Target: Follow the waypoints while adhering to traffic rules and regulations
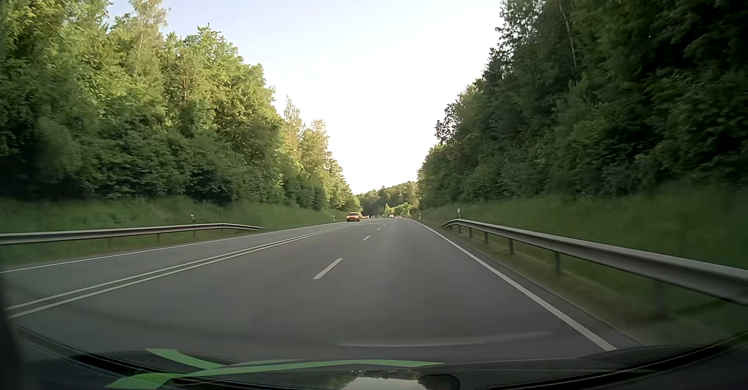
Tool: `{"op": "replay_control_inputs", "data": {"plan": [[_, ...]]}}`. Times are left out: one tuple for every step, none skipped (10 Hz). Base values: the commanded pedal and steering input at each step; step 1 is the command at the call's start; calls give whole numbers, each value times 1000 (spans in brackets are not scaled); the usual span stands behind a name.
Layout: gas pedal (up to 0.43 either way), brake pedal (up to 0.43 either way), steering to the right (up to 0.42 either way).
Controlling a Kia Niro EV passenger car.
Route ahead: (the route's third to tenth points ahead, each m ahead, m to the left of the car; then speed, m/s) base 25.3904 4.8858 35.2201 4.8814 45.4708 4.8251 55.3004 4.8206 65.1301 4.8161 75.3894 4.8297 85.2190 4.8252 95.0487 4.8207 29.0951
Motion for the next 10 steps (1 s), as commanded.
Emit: {"op": "replay_control_inputs", "data": {"plan": [[268,0,0],[280,0,0],[287,0,0],[331,0,1],[339,0,0],[339,0,0],[339,0,0],[339,0,0],[311,0,0],[287,0,0]]}}
